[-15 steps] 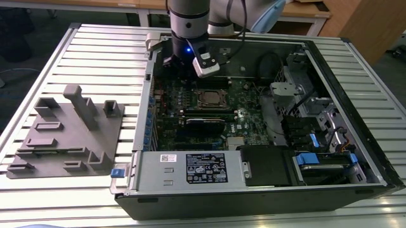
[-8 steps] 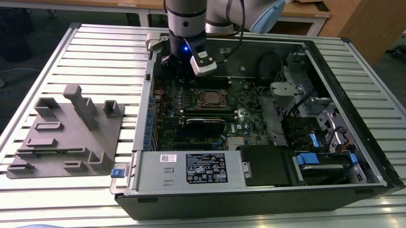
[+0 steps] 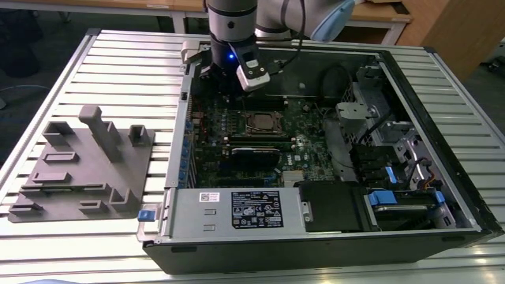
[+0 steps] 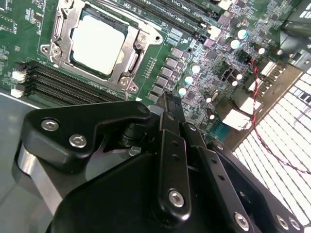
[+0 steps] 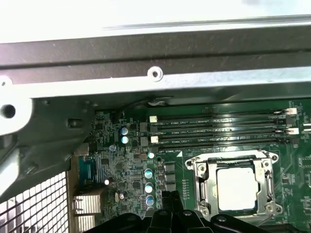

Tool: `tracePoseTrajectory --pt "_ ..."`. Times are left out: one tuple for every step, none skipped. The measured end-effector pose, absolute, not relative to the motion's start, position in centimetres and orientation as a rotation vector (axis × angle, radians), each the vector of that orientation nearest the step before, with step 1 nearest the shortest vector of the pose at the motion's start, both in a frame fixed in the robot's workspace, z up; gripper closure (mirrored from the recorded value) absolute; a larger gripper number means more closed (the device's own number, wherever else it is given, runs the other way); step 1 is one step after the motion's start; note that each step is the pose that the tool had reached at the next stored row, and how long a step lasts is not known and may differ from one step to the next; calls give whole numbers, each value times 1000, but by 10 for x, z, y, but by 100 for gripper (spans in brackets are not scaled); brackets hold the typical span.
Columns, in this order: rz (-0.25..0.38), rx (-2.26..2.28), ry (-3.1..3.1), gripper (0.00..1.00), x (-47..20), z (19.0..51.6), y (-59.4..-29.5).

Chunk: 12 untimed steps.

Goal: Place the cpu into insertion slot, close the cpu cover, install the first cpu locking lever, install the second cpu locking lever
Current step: 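Install the first cpu locking lever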

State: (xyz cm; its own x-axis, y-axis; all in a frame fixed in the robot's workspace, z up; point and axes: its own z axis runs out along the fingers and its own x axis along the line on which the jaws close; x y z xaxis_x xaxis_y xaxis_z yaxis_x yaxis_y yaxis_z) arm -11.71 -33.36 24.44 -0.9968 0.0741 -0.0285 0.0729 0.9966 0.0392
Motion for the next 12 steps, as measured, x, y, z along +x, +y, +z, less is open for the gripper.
tracePoseTrajectory --pt "59 114 3109 89 -117 246 -334" --pt "59 114 3109 89 -117 248 -334" --pt "59 114 3109 89 -117 250 -334" --pt "59 115 3109 89 -117 252 -334" --pt "59 114 3109 89 -117 254 -334" --pt "59 115 3109 89 -117 255 -334" --pt "59 114 3109 89 -117 255 -334" --pt "59 114 3109 89 -117 255 -334" --pt "60 115 3109 89 -117 255 -333" --pt "61 115 3109 89 -117 255 -333" --pt "62 115 3109 89 -117 255 -332" --pt "64 115 3109 89 -117 255 -332"
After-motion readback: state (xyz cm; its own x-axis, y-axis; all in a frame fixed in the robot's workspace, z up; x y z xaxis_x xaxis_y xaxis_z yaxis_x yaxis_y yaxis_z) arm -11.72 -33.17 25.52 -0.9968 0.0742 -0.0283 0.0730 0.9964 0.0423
